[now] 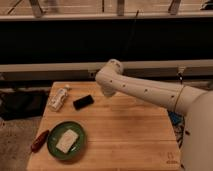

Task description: Push the eraser across the table

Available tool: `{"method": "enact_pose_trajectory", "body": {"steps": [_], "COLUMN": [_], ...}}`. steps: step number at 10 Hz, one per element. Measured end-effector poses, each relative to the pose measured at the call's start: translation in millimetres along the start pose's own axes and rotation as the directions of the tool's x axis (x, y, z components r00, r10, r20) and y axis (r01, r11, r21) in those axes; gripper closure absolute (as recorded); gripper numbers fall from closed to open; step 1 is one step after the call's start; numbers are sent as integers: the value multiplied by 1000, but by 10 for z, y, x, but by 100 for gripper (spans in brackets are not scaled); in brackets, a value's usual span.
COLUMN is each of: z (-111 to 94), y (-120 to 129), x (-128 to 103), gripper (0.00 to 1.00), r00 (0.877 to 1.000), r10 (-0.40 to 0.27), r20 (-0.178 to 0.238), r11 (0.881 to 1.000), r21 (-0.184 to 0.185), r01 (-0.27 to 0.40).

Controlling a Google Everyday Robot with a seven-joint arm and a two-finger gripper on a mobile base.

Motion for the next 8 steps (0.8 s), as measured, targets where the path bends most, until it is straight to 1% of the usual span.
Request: {"method": "enact_pose_trajectory", "body": {"steps": [2, 4, 6, 7, 8], "z": [28, 108, 177, 224, 324], "y": [-36, -99, -157, -180, -208], "x": [4, 56, 46, 55, 64], "gripper": [96, 96, 96, 96, 96], "r00": [1000, 1000, 1000, 999, 999], "r10": [-6, -11, -21, -24, -32], "r20": [7, 13, 24, 30, 40], "r11": [1000, 1000, 999, 999, 999], "r21": [9, 18, 25, 26, 29], "r01": [6, 11, 20, 23, 31]}}
